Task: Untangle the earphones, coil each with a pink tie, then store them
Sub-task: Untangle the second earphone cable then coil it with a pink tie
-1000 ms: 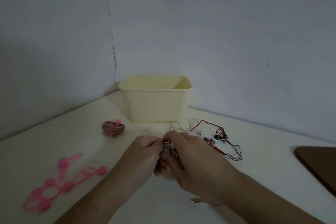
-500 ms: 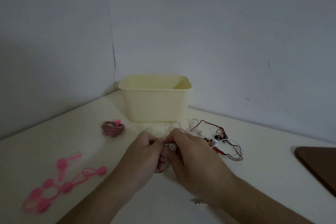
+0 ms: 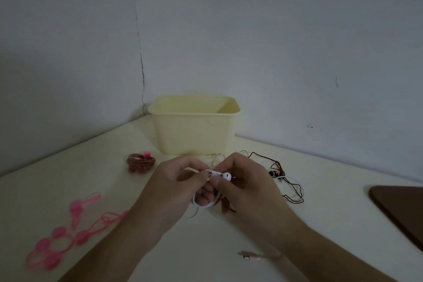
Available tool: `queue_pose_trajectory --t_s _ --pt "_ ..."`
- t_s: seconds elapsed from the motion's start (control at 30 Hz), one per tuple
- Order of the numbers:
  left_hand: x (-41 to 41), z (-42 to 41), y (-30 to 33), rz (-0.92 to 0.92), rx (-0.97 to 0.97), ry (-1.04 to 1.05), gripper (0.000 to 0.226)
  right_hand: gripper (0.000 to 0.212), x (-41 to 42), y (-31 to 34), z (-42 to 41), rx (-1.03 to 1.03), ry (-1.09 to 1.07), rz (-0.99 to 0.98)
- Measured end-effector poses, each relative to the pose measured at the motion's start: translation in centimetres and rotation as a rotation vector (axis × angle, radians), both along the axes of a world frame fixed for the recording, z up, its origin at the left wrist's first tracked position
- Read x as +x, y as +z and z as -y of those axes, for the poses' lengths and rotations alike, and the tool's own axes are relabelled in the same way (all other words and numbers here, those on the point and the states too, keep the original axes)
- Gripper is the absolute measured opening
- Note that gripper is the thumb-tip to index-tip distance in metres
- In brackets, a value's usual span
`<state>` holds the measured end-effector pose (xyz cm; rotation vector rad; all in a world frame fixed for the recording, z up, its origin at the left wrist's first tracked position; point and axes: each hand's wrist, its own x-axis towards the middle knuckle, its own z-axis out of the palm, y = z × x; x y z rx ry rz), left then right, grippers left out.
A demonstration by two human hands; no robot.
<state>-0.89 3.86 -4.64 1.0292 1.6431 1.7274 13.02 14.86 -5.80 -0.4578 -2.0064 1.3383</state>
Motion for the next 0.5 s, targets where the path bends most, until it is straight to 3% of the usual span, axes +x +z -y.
queue_pose_trajectory --t_s 0.37,0.5 --pt "-0.83 -0.14 -0.75 -0.242 0.08 -0.044 0.018 0.015 -0.16 -0.29 -0.05 0.007 -0.058 -0.045" --pt "-0.88 -0.18 -0.8 -0.137 0.064 -0.054 0.017 0.014 -0.19 -0.3 0.18 -0.027 -0.064 -0.045"
